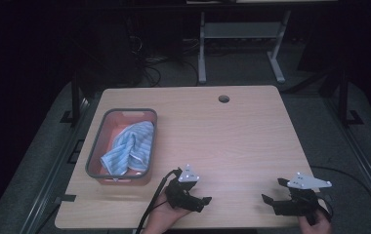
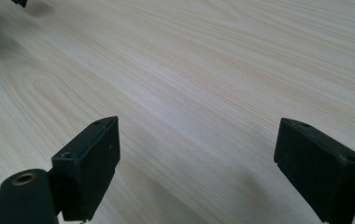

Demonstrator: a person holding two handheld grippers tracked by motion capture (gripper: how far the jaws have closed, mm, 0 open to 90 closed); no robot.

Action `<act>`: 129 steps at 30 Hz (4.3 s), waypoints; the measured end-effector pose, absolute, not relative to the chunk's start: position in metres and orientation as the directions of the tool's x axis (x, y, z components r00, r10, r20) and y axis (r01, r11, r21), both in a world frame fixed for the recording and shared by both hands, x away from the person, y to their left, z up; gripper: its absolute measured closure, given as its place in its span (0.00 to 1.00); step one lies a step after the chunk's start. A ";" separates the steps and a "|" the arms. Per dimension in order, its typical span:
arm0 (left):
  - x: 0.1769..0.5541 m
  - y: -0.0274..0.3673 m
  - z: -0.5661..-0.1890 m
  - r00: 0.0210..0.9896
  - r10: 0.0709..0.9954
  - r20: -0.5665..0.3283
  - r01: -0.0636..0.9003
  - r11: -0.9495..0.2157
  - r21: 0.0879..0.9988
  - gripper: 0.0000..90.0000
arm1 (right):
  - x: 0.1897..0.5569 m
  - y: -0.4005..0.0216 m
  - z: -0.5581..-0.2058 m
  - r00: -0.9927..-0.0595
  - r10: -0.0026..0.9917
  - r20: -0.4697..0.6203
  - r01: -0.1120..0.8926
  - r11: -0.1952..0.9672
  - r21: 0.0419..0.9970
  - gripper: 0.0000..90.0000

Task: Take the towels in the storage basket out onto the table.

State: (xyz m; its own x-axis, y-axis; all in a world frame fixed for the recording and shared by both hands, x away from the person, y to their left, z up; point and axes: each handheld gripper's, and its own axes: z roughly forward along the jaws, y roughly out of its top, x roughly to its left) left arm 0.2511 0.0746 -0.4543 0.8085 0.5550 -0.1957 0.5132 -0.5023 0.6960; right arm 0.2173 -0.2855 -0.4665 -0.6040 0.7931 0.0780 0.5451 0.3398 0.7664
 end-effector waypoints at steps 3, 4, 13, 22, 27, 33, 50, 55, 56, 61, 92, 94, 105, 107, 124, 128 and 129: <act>0.252 0.075 -0.454 0.796 0.567 -0.211 0.527 -0.481 0.701 0.26 | 0.217 -0.288 -0.466 -0.600 0.796 0.081 0.545 0.332 0.770 0.15; 0.252 0.075 -0.454 0.798 0.564 -0.214 0.527 -0.480 0.701 0.26 | 0.217 -0.290 -0.466 -0.597 0.798 0.085 0.545 0.326 0.772 0.15; 0.251 0.069 -0.449 0.820 0.542 -0.185 0.501 -0.521 0.691 0.24 | 0.215 -0.294 -0.464 -0.578 0.810 0.097 0.545 0.295 0.785 0.15; 0.255 0.063 -0.430 0.835 0.517 -0.189 0.481 -0.517 0.708 0.24 | 0.214 -0.290 -0.463 -0.579 0.810 0.091 0.542 0.299 0.785 0.15; 0.259 0.063 -0.425 0.838 0.518 -0.174 0.473 -0.529 0.705 0.24 | 0.214 -0.289 -0.463 -0.576 0.813 0.090 0.546 0.300 0.782 0.15; 0.269 0.060 -0.415 0.840 0.502 -0.206 0.482 -0.516 0.708 0.24 | 0.214 -0.290 -0.463 -0.569 0.818 0.088 0.544 0.294 0.786 0.15; 0.289 0.053 -0.400 0.856 0.479 -0.192 0.467 -0.559 0.685 0.23 | 0.213 -0.292 -0.464 -0.565 0.820 0.095 0.551 0.289 0.783 0.15; 0.296 0.057 -0.392 0.859 0.485 -0.165 0.457 -0.578 0.676 0.23 | 0.213 -0.292 -0.464 -0.564 0.821 0.093 0.549 0.288 0.784 0.15; 0.297 0.058 -0.391 0.853 0.496 -0.162 0.462 -0.573 0.677 0.24 | 0.213 -0.292 -0.464 -0.564 0.821 0.092 0.548 0.289 0.785 0.15; 0.305 0.066 -0.380 0.845 0.515 -0.142 0.466 -0.580 0.668 0.25 | 0.212 -0.291 -0.463 -0.565 0.821 0.086 0.544 0.292 0.787 0.15; 0.338 0.117 -0.344 0.774 0.623 -0.108 0.529 -0.545 0.651 0.23 | 0.212 -0.289 -0.462 -0.576 0.814 0.077 0.539 0.307 0.784 0.15; 0.340 0.121 -0.342 0.770 0.629 -0.109 0.534 -0.542 0.649 0.22 | 0.212 -0.289 -0.462 -0.576 0.814 0.077 0.540 0.307 0.784 0.15; 0.352 0.150 -0.334 0.721 0.683 -0.115 0.575 -0.498 0.648 0.20 | 0.212 -0.289 -0.462 -0.584 0.808 0.075 0.535 0.313 0.785 0.15; 0.353 0.157 -0.331 0.711 0.694 -0.113 0.579 -0.487 0.654 0.21 | 0.212 -0.288 -0.463 -0.584 0.808 0.075 0.536 0.314 0.784 0.15; 0.362 0.210 -0.322 0.620 0.777 -0.107 0.628 -0.410 0.661 0.21 | 0.213 -0.286 -0.463 -0.589 0.805 0.071 0.533 0.320 0.783 0.15; 0.365 0.224 -0.323 0.589 0.800 -0.113 0.648 -0.385 0.657 0.21 | 0.213 -0.285 -0.464 -0.589 0.805 0.073 0.535 0.321 0.782 0.15; 0.366 0.228 -0.323 0.581 0.806 -0.110 0.653 -0.381 0.654 0.21 | 0.213 -0.285 -0.463 -0.590 0.804 0.072 0.534 0.322 0.782 0.15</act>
